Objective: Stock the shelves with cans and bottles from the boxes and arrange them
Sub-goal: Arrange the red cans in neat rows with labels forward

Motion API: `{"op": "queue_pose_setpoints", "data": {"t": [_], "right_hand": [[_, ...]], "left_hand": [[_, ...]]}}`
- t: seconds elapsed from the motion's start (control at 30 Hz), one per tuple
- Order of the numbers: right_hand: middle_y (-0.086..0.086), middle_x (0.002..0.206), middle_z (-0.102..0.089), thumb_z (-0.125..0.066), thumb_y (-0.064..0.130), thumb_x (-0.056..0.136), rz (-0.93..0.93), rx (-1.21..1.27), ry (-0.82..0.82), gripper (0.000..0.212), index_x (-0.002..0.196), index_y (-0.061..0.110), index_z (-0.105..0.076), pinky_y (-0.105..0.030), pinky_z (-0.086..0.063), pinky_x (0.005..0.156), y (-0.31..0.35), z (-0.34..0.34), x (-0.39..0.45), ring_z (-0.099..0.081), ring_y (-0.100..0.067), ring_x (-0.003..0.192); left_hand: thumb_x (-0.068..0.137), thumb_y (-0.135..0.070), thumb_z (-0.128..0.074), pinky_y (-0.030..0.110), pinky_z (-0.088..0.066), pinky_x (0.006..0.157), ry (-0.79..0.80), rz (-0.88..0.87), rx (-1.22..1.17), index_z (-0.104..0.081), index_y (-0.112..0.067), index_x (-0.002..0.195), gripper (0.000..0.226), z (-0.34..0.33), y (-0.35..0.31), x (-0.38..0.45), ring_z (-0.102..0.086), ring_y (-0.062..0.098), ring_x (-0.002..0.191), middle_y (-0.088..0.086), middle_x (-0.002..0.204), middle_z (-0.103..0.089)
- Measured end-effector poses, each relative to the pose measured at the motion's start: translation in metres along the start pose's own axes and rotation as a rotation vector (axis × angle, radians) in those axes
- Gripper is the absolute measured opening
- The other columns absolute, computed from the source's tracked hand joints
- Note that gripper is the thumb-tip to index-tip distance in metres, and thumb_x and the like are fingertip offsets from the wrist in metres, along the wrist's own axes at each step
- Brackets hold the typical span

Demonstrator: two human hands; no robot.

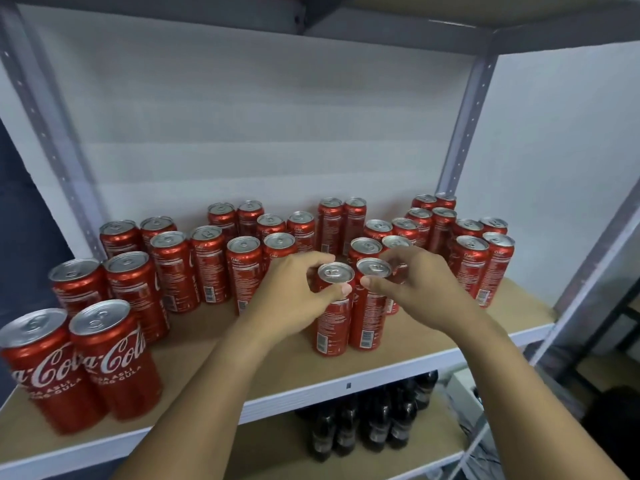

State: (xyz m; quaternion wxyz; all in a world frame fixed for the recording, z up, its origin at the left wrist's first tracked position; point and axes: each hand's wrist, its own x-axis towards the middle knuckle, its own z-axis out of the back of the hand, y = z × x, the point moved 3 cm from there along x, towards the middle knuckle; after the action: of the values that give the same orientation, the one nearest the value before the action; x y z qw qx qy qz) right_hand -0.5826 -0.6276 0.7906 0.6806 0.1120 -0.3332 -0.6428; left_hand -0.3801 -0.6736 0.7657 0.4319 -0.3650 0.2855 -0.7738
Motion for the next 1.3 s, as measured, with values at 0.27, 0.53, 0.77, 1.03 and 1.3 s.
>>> {"op": "queue_pose_setpoints", "data": {"t": [0.27, 0.53, 0.77, 1.03, 1.3], "right_hand": [[0.008, 0.103, -0.067, -0.077, 0.055, 0.08, 0.009, -0.034, 0.152, 0.055, 0.122, 0.022, -0.063, -0.028, -0.055, 0.079, -0.006, 0.006, 0.008, -0.064, -0.005, 0.091], [-0.003, 0.103, -0.07, -0.075, 0.04, 0.087, 0.085, -0.016, 0.201, 0.031, 0.11, 0.02, -0.071, -0.045, -0.055, 0.086, -0.001, 0.009, 0.011, -0.067, -0.019, 0.094], [0.01, 0.105, -0.065, -0.078, 0.051, 0.08, 0.116, -0.075, 0.106, 0.045, 0.111, 0.02, -0.07, -0.028, -0.055, 0.078, 0.0, 0.009, 0.012, -0.062, -0.005, 0.091], [0.03, 0.106, -0.052, -0.073, 0.034, 0.089, 0.166, 0.051, 0.284, 0.045, 0.132, 0.024, -0.064, -0.011, -0.044, 0.082, -0.006, 0.011, 0.017, -0.055, 0.007, 0.099], [0.015, 0.094, -0.069, -0.081, 0.043, 0.081, 0.195, 0.043, 0.201, 0.027, 0.101, 0.026, -0.073, -0.022, -0.049, 0.069, -0.008, 0.005, 0.021, -0.063, 0.003, 0.086]], "left_hand": [[0.064, -0.067, -0.084, 0.027, -0.053, 0.104, 0.149, 0.046, 0.022, -0.064, -0.028, 0.135, 0.084, 0.013, -0.003, 0.01, -0.061, -0.006, 0.117, -0.014, 0.13, -0.068], [0.075, -0.04, -0.089, 0.034, -0.059, 0.095, 0.166, 0.032, 0.03, -0.078, -0.031, 0.105, 0.033, 0.012, -0.007, 0.015, -0.069, -0.008, 0.098, -0.02, 0.101, -0.077], [0.056, -0.064, -0.091, 0.023, -0.059, 0.083, 0.086, 0.037, 0.139, -0.075, -0.03, 0.107, 0.064, 0.012, -0.01, 0.014, -0.068, -0.008, 0.092, -0.017, 0.1, -0.075], [0.073, -0.032, -0.092, 0.026, -0.055, 0.098, 0.236, 0.084, 0.033, -0.074, -0.026, 0.123, 0.054, 0.019, -0.011, 0.015, -0.066, -0.01, 0.105, -0.019, 0.114, -0.075], [0.062, -0.045, -0.096, 0.017, -0.054, 0.067, 0.112, 0.071, 0.1, -0.078, -0.027, 0.095, 0.042, 0.017, -0.016, 0.014, -0.071, -0.003, 0.081, -0.014, 0.088, -0.077]]}}
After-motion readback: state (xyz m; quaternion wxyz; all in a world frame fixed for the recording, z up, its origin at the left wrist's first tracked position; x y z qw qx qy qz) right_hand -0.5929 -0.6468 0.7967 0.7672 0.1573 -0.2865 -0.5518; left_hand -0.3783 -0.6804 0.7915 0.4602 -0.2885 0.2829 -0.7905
